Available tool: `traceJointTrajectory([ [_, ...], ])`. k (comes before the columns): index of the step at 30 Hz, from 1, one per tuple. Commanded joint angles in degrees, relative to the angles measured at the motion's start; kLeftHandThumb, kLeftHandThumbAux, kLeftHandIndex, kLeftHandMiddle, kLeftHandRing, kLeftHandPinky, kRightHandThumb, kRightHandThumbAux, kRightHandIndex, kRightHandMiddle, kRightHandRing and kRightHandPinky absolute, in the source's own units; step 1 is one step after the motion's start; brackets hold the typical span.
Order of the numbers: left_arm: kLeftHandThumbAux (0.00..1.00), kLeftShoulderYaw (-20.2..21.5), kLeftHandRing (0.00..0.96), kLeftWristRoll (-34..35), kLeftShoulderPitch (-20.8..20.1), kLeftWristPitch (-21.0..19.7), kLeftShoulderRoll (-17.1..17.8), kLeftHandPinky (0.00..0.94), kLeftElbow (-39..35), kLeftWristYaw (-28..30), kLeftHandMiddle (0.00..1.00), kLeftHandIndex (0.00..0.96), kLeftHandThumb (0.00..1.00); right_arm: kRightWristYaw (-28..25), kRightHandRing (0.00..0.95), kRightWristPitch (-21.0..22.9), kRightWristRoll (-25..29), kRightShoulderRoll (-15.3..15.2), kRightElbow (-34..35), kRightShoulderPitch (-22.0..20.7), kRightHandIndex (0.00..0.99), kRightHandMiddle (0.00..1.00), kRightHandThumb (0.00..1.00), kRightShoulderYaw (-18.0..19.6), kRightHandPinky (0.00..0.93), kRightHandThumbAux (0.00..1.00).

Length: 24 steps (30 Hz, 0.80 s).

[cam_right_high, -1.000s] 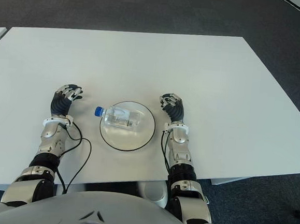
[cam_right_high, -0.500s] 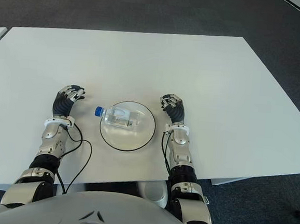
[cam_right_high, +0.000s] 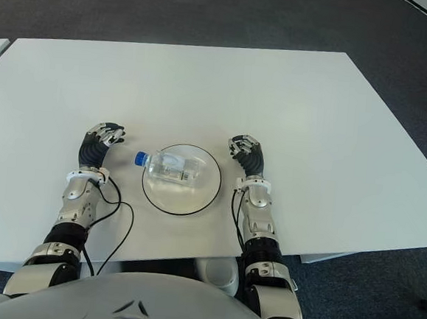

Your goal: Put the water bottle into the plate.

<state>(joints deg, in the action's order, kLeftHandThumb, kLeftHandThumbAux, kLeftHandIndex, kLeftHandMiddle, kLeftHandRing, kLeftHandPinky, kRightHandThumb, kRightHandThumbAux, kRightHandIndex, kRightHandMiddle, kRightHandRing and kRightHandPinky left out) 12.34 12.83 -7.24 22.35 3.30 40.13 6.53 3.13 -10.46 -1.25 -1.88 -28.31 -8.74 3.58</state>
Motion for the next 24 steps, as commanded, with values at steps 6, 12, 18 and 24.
traceJointTrajectory([
  [6,0.723,-1.6,0.416,-1.8,5.0,-1.9,-1.5,0.408,1.7,0.7,0.415,0.42,0.703,-0.4,0.617,3.2,0.2,0.0,-0.7,3.2,0.433,0.629,0.706,0.0,0.605,0.728],
  [12,0.722,-2.6,0.43,-3.4,5.6,-0.3,-1.1,0.435,1.3,0.4,0.432,0.423,0.705,-0.4,0.618,3.2,0.2,0.1,0.0,3.5,0.433,0.629,0.706,-0.1,0.613,0.729],
  [18,0.721,-3.4,0.454,-5.1,6.3,0.5,-0.8,0.455,0.4,-0.2,0.464,0.425,0.705,-0.5,0.618,3.2,0.1,0.1,0.3,3.7,0.433,0.627,0.706,-0.2,0.612,0.729],
  [24,0.72,-3.3,0.463,-5.4,6.7,0.5,-0.9,0.451,-0.2,0.0,0.481,0.426,0.705,-0.4,0.615,3.5,0.1,0.1,0.7,3.9,0.433,0.624,0.706,-0.2,0.605,0.729],
])
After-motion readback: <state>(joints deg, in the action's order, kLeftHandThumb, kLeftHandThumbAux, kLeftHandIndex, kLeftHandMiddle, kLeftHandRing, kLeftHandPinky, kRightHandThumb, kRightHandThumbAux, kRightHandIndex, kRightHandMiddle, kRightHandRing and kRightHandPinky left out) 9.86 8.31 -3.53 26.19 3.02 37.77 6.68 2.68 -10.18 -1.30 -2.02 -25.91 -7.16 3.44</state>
